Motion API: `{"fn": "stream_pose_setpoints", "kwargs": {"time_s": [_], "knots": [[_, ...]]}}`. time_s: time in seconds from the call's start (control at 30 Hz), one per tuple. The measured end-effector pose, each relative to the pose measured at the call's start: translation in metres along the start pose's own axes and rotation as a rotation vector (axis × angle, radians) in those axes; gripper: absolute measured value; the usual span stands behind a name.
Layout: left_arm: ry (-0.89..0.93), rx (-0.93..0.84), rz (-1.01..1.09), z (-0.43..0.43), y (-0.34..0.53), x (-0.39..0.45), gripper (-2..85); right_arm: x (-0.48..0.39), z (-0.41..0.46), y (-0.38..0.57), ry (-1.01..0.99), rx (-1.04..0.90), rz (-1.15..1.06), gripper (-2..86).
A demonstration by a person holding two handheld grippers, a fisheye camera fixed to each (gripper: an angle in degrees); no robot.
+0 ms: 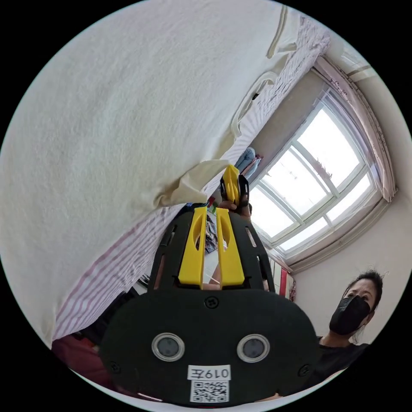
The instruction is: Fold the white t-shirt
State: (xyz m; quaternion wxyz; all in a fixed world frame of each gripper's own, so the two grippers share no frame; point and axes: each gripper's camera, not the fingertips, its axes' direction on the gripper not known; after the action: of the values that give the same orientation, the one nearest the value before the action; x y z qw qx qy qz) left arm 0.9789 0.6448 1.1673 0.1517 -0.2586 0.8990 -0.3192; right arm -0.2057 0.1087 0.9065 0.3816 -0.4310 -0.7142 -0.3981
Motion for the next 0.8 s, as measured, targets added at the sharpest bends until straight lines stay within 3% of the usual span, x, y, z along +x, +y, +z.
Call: {"fn": "stream_pose_setpoints", "kwargs": {"time_s": [0.33,0.5,0.6,0.67,0.8], "knots": [[0.108,0.259,-0.160,-0.019,0.017,-0.009,1.2,-0.039,0.023,-0.014,-0.021,0.030,0.022,3.7],[-0.034,0.283,-0.104,-0.022,0.027,0.000,1.9,-0.065,0.038,-0.017,-0.054,0.026,-0.010,4.8],[-0.233,0.237,0.029,-0.018,0.030,0.021,2.9,-0.087,0.046,-0.014,-0.060,0.041,-0.070,2.0],[-0.612,0.114,0.328,0.003,0.034,0.059,4.3,-0.110,0.045,-0.006,0.025,0.089,-0.184,0.5],[-0.919,-0.021,0.705,0.042,0.049,0.093,8.2,-0.170,0.055,0.032,0.560,0.181,-0.548,1.9]]}}
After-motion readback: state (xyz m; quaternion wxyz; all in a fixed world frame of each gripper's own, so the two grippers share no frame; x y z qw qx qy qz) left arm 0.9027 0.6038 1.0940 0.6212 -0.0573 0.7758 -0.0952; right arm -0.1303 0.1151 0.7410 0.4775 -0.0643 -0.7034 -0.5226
